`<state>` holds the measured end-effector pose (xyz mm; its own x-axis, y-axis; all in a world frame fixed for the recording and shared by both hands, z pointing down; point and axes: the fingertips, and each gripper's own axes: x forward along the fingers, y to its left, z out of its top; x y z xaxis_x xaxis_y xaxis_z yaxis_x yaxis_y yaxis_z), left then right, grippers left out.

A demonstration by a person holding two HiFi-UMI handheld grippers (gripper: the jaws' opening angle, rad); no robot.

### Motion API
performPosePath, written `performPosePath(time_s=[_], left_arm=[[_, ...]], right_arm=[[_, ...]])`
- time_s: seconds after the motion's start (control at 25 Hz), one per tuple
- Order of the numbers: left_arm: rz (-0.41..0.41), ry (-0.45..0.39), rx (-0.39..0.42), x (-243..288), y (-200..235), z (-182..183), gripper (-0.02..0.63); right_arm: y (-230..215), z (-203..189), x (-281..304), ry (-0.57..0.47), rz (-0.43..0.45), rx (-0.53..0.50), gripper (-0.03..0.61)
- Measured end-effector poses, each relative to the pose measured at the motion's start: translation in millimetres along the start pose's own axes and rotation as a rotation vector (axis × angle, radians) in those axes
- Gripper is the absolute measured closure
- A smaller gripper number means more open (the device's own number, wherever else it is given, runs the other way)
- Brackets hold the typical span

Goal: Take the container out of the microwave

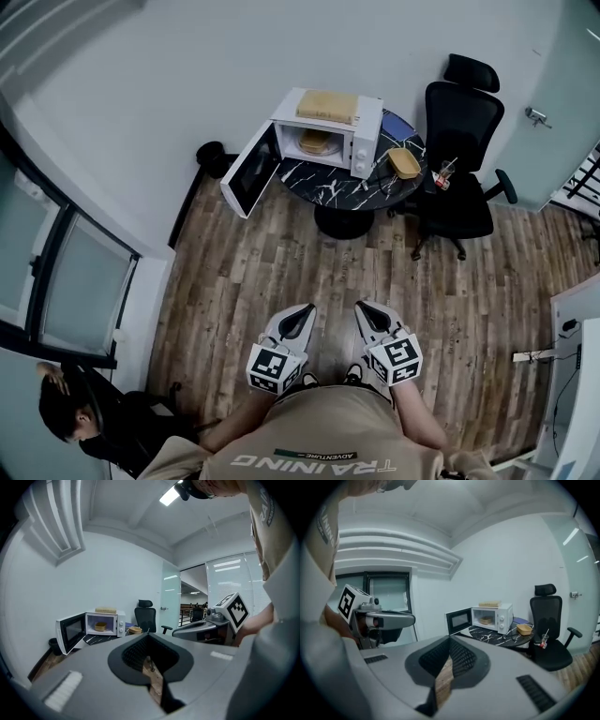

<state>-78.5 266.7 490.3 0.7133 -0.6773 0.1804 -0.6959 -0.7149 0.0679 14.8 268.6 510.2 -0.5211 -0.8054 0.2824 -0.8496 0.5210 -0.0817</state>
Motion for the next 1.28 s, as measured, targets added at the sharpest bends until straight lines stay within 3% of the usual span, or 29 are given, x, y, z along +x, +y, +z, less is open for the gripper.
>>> performPosePath(time_s=[0.48, 0.76, 1.04, 1.28], left_arm=[[0.013, 0.052, -0.105, -2.0, 53.1, -42.6, 0.606], [0.054, 0.079, -0.108, 31.0, 68.9, -44.6, 0.606], [0.120, 0.094, -0.022, 87.5, 89.3, -16.7, 0.606], [0.180, 0.100, -0.047, 130.3, 100.8, -7.9, 0.606]], right_arm=[[5.2, -30.5, 33.2, 0.102, -0.054, 0.046, 0.571], [-32.4, -31.4, 72.8, 0.088, -0.007, 0.042, 0.571], [-97.3, -14.8, 111.0, 0.042, 0.045, 0.083, 0.571], [-148.5, -13.3, 137.9, 0.051, 0.087, 0.095, 0.571]])
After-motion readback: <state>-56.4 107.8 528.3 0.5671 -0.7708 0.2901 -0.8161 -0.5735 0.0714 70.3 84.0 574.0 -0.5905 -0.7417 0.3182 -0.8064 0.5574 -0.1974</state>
